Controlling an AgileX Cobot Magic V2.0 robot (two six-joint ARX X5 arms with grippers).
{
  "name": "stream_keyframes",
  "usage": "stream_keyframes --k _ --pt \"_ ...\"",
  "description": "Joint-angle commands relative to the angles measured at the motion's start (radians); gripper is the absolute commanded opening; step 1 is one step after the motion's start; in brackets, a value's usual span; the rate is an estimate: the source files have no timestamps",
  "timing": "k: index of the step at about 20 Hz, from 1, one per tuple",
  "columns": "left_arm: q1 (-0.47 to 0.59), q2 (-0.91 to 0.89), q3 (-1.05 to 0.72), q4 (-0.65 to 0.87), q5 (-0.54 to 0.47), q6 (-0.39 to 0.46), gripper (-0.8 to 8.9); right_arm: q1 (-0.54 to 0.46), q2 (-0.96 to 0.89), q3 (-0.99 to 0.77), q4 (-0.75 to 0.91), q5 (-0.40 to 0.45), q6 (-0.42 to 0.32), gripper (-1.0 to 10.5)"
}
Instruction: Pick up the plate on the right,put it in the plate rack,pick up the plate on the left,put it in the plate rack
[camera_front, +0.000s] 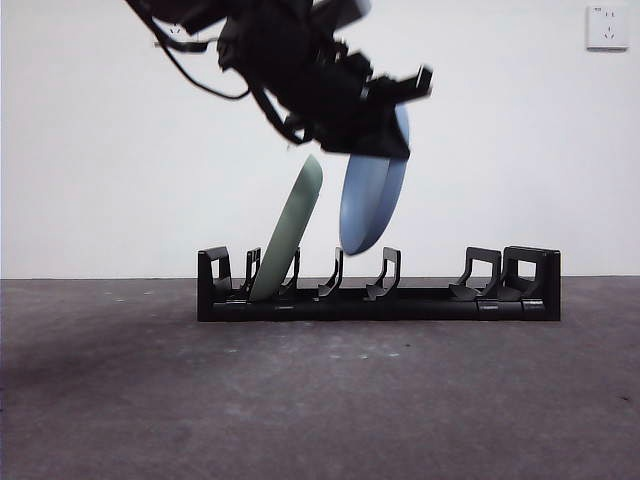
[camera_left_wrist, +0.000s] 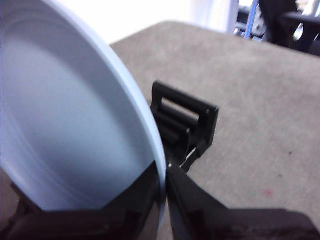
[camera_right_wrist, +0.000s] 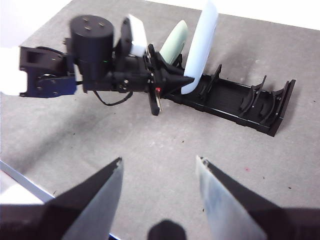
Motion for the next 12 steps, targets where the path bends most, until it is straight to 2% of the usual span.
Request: stream_keyframes --k 1,12 --pt "0.008 0.014 -0.001 0.019 0.008 0.010 -0.08 0.001 -0.002 0.001 -0.022 -0.003 0.004 2.5" --pt "0.022 0.079 -0.001 -0.013 0.007 0.040 -0.08 0.001 -0.002 0.001 -0.023 -0.008 0.005 2.5"
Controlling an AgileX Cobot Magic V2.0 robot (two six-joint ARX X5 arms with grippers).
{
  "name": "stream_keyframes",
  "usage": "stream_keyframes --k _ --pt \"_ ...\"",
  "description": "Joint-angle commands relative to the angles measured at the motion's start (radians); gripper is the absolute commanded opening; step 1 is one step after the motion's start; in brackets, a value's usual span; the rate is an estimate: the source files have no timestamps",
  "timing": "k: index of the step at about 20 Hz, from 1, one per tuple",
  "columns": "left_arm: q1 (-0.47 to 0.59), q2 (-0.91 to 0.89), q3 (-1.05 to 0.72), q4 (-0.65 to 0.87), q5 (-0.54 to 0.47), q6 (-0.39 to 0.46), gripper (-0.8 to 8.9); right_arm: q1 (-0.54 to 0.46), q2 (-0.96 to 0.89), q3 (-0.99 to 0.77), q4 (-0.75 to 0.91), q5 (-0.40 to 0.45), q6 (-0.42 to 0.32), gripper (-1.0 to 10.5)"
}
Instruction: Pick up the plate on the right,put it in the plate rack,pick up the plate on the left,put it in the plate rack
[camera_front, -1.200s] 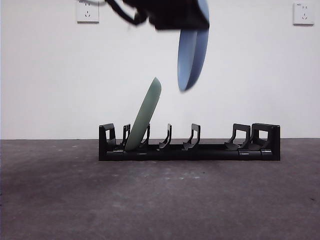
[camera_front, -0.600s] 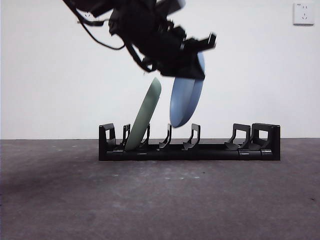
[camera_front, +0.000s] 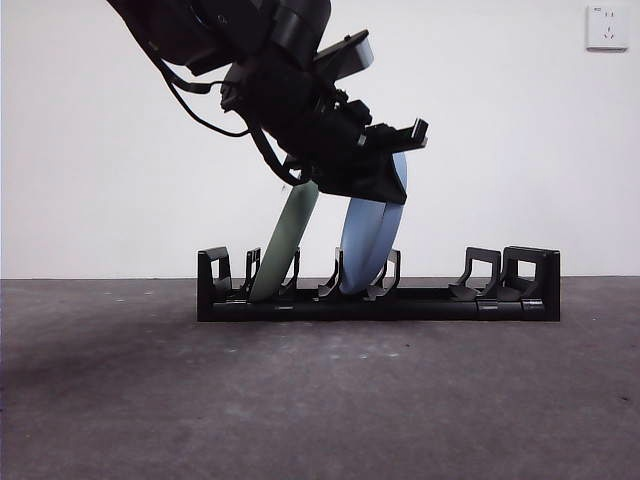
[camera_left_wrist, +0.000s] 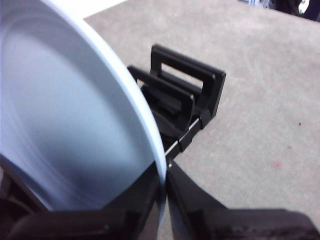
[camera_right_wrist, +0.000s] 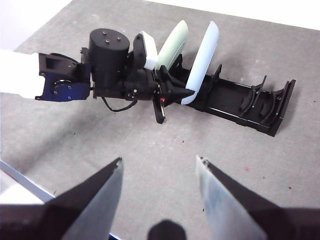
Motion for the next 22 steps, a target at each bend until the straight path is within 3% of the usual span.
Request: stream_keyframes --k 1,6,15,22 --pt "0.008 0.013 -0.001 0.001 -0.006 0.028 -0.09 0.001 -0.002 0.001 -0.023 -0.022 0.005 2.5" --pt "0.010 0.015 -0.001 -0.014 -0.014 0.091 -0.08 0.001 -0.002 0.001 -0.023 -0.053 0.008 2.5" --pt "0.017 0.028 -0.001 -0.031 -0.036 0.098 -0.03 0.001 -0.002 0.001 -0.024 -0.116 0.019 2.5" --pt "0.014 0.042 0.000 -0.065 -0.035 0.097 0.08 0.001 -0.002 0.001 -0.024 -0.116 0.019 2.5"
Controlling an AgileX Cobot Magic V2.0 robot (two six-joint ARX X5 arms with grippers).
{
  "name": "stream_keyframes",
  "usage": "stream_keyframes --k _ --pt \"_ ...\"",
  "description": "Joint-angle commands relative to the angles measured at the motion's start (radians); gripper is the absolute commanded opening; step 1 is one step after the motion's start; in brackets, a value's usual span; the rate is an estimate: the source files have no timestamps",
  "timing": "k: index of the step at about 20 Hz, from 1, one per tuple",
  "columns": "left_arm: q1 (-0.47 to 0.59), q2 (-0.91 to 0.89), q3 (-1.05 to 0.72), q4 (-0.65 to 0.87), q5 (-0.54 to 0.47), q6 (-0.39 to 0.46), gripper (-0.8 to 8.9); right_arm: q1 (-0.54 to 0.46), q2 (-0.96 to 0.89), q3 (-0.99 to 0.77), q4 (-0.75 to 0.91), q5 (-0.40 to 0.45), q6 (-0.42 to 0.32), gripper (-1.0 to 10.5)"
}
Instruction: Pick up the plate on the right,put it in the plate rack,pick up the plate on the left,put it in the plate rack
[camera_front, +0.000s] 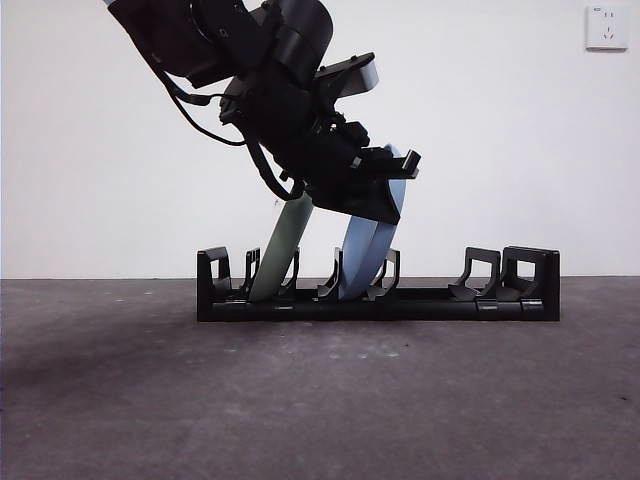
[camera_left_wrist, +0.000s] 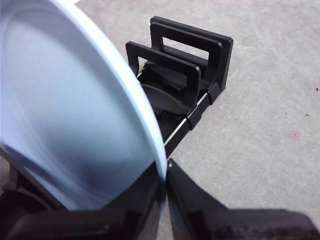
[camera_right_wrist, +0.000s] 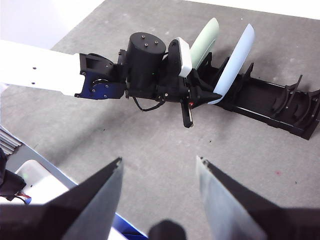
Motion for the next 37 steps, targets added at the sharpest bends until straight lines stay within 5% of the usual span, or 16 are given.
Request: stream_keyframes --k 1,4,13,20,28,37 --pt "0.007 0.020 -0.003 -0.021 -0.014 -0.008 0.46 0.001 -0.002 0.001 -0.024 -0.003 0.006 2.5" --pt "0.005 0.020 -0.003 -0.021 -0.013 -0.015 1.66 0.001 -0.002 0.001 -0.024 -0.003 0.006 2.5" --pt "-0.006 0.016 0.146 -0.218 0.013 -0.041 1.66 0.001 -0.002 0.001 -0.024 -0.003 -0.005 2.5" --pt "-0.056 -0.027 0.371 -0.591 0.013 -0.041 1.66 0.001 -0.002 0.001 -0.024 -0.002 -0.013 2.5" --pt "-0.076 -0.200 0.706 -1.342 0.013 -0.040 1.57 0.001 -0.002 -0.001 -0.024 0.023 -0.055 2.5" --pt "-0.079 -0.558 0.707 -1.461 0.040 -0.071 1.57 0.001 -0.002 -0.173 -0.024 0.014 -0.083 2.5"
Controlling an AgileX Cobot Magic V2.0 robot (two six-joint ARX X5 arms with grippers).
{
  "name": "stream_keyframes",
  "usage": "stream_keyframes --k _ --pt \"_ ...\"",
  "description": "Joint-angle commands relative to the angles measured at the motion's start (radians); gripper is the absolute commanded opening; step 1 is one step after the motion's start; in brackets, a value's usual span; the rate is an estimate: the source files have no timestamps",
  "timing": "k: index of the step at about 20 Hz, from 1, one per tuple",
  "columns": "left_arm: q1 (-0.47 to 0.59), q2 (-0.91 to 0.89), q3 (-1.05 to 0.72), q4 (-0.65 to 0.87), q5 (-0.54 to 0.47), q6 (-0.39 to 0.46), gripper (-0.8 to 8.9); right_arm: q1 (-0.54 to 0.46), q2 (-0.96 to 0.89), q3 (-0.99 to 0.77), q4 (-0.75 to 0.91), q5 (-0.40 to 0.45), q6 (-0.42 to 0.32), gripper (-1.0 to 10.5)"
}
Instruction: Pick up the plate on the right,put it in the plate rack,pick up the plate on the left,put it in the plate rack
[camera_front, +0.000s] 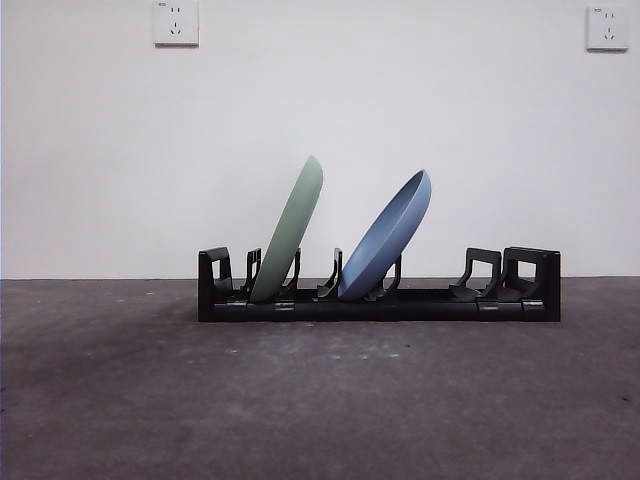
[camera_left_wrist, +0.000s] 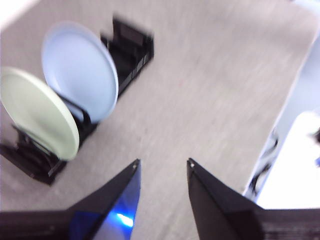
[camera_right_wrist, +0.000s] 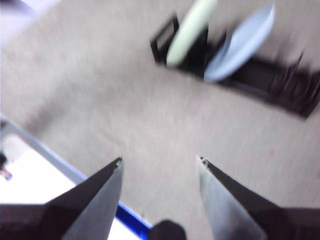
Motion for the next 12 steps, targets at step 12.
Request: stream_keyframes --k 12 --pt "-0.003 -0.113 -0.002 0.002 0.003 -0.035 -0.07 0.001 0.002 -0.182 -0.023 -0.067 -0.077 -0.1"
